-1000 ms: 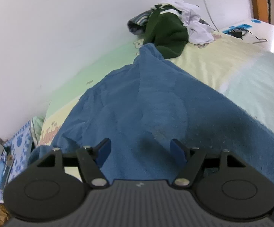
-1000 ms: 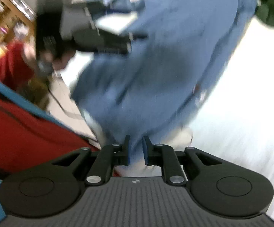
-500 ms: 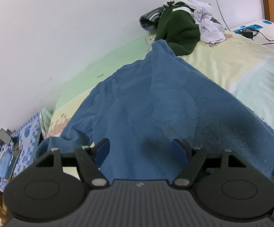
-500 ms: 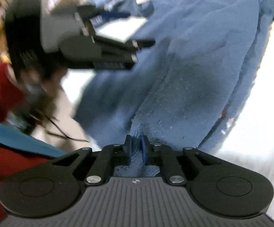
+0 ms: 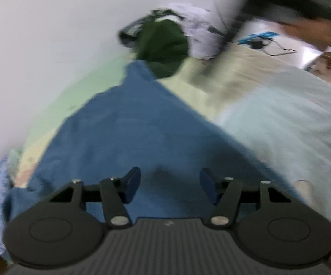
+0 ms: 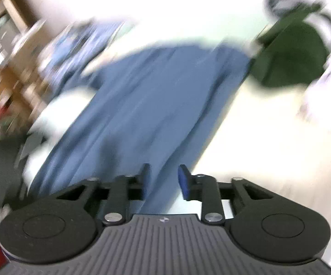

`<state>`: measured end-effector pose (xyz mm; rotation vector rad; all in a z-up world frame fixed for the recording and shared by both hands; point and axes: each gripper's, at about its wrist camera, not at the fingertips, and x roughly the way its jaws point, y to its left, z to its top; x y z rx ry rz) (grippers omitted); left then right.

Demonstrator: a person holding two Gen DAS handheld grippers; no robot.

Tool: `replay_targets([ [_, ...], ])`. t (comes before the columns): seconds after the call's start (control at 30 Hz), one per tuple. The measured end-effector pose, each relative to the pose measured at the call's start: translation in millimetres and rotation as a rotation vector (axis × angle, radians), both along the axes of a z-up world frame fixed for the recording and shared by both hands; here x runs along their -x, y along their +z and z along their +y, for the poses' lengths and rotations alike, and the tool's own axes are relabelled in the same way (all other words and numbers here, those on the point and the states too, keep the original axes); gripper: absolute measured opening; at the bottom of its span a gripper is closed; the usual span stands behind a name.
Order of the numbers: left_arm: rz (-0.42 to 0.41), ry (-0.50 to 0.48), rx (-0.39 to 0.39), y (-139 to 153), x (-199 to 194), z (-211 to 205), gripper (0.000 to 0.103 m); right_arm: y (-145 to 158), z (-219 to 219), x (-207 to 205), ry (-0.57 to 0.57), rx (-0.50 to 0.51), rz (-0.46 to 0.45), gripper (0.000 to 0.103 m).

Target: Fold clothes

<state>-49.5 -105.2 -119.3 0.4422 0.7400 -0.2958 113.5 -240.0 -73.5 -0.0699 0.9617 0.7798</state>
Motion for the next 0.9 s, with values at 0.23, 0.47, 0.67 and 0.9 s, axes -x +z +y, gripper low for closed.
replay_targets([
  [0.23, 0.035, -0.081, -0.056, -20.8, 16.6, -30.6, 0.051, -34.1, 36.9, -100.6, -0.166, -0.102, -0.086, 0.034],
  [0.47, 0.102, -0.012, 0.042, -19.0, 10.0, -21.6, 0.051, -58.1, 59.1, -146.6, -0.201, -0.132, -0.049, 0.033],
  [0.67, 0.102, -0.009, 0.027, -17.9, 12.1, -24.8, 0.051, -58.4, 62.2, -191.4, -0.326, -0.039, -0.054, 0.007],
  [0.9, 0.103, -0.011, 0.035, -17.6, 15.2, -23.5, 0.053, -37.6, 43.9, -175.1, -0.275, -0.175, -0.046, 0.022],
])
